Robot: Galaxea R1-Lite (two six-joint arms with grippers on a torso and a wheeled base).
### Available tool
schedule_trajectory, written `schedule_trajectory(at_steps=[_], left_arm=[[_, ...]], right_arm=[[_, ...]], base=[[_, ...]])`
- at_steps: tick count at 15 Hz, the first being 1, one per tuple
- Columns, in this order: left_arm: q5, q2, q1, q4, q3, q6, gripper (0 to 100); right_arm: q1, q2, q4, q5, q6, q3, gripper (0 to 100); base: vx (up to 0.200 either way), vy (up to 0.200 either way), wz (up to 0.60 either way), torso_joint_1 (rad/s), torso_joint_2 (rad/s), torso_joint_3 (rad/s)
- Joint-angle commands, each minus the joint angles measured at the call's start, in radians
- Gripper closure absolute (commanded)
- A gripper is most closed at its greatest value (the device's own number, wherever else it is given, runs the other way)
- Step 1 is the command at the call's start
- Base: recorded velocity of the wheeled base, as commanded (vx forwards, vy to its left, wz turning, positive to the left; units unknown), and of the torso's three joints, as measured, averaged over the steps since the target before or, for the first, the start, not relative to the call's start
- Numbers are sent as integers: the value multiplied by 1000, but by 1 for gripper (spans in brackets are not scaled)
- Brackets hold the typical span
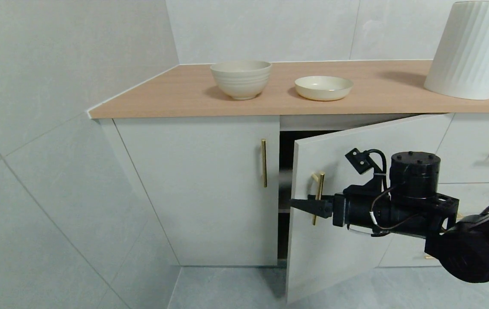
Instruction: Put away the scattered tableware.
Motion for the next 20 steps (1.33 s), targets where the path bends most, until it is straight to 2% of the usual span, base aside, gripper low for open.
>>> schedule_trajectory(at_steps=[1,5,8,10,12,14,15,16,17,18,19,20], left_arm=[[0,0,0,0,0,0,0],[0,0,0,0,0,3,0],[4,0,0,-3,-17,0,0],[-48,80,-13,129,-242,-5,0],[-169,268,-18,217,-440,-6,0],[-235,508,-18,215,-572,-6,0],[-244,548,-18,213,-591,-6,0],[-307,788,-24,189,-678,-11,0],[-324,897,-52,144,-699,-28,0],[-325,1019,-122,54,-712,-83,0],[-325,1127,-194,-83,-713,-200,0],[-324,1210,-253,-198,-713,-302,0]], right_arm=[[6,-54,5,6,1,40,0],[20,-143,85,6,0,101,0],[26,-188,88,6,-6,145,0],[39,-223,88,6,-6,185,0],[71,-254,88,6,-6,211,0],[74,-266,88,6,-6,221,0],[74,-268,88,7,-6,222,0],[74,-271,86,7,-6,231,0],[74,-282,86,7,-6,236,0],[72,-288,86,7,-6,238,0],[72,-294,88,7,-6,239,0],[72,-297,88,7,-6,242,0]], base=[[0,0,0,0,0,0],[0,0,0,0,0,0],[0,0,0,0,0,0],[0,0,0,0,0,0],[0,0,0,0,0,0],[0,0,0,0,0,0],[0,0,0,0,0,0],[0,0,0,0,0,0],[0,0,0,0,0,0],[0,0,0,0,0,0],[0,0,0,0,0,0],[0,0,0,0,0,0]])
